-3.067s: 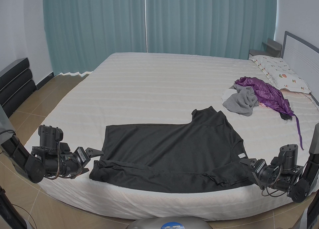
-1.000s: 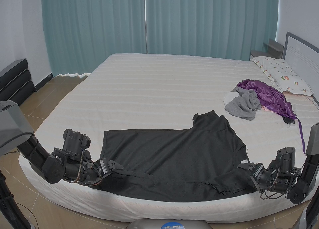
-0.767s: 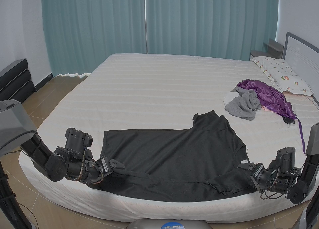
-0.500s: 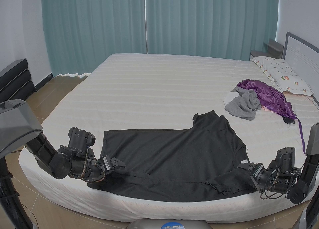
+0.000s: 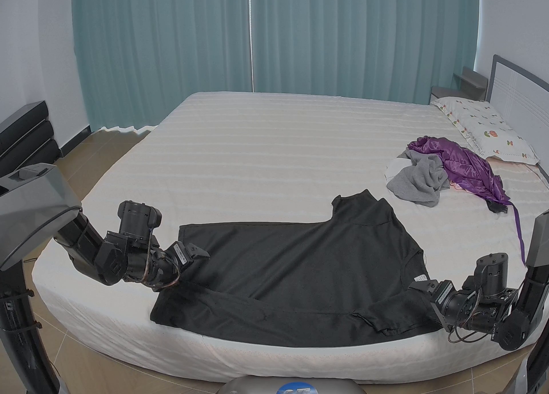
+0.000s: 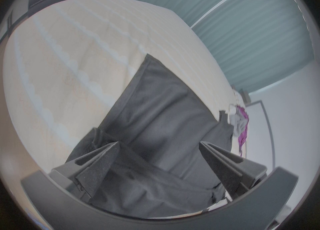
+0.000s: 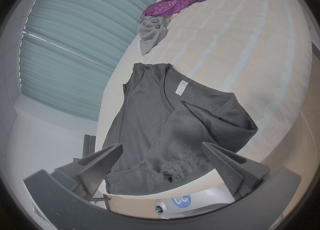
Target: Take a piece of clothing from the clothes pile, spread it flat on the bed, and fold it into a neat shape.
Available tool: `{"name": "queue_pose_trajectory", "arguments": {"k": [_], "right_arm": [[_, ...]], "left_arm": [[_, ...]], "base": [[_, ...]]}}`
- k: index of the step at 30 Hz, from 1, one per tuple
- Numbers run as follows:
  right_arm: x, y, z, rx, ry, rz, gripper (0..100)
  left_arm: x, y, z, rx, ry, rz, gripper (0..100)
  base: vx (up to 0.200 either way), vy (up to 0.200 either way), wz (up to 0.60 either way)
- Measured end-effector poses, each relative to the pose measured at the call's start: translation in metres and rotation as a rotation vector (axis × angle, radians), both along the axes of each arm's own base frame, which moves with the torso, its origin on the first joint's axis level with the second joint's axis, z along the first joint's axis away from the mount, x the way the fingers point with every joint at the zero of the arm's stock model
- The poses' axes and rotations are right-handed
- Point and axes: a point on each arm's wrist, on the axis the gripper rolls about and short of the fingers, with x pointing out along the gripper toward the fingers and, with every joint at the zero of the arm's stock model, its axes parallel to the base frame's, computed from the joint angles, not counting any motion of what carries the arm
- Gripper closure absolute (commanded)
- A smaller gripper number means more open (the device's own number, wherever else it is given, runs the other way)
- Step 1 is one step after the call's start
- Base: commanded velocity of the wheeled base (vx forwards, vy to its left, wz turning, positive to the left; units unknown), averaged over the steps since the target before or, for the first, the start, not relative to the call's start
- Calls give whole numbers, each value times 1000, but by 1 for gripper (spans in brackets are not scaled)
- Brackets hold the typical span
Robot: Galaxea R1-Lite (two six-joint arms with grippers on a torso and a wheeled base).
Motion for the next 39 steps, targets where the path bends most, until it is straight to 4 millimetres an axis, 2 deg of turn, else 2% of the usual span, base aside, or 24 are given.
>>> {"name": "queue_pose_trajectory", "arguments": {"k": [5, 10, 14, 19, 24, 29, 33, 39], "right_arm": [[0, 0, 0, 0, 0, -1, 0], [0, 0, 0, 0, 1, -1, 0], [0, 0, 0, 0, 1, -1, 0], [0, 0, -1, 0, 3, -1, 0], [0, 0, -1, -1, 7, -1, 0], [0, 0, -1, -1, 8, 0, 0], [0, 0, -2, -2, 10, 1, 0], [0, 1, -4, -5, 20, 4, 0]], "left_arm": [[16, 14, 7, -68, -23, 109, 0], [20, 31, 15, -84, -48, 163, 0], [12, 39, 20, -89, -47, 171, 0], [-15, 43, 22, -97, -13, 98, 0], [-39, 42, 21, -61, 5, 5, 0], [-49, 34, 19, -55, 21, -33, 0], [-48, 26, 12, -49, 38, -58, 0], [-31, 17, 3, -11, 34, -50, 0]], "base": [[0, 0, 0], [0, 0, 0], [0, 0, 0], [0, 0, 0], [0, 0, 0], [0, 0, 0], [0, 0, 0], [0, 0, 0]]}}
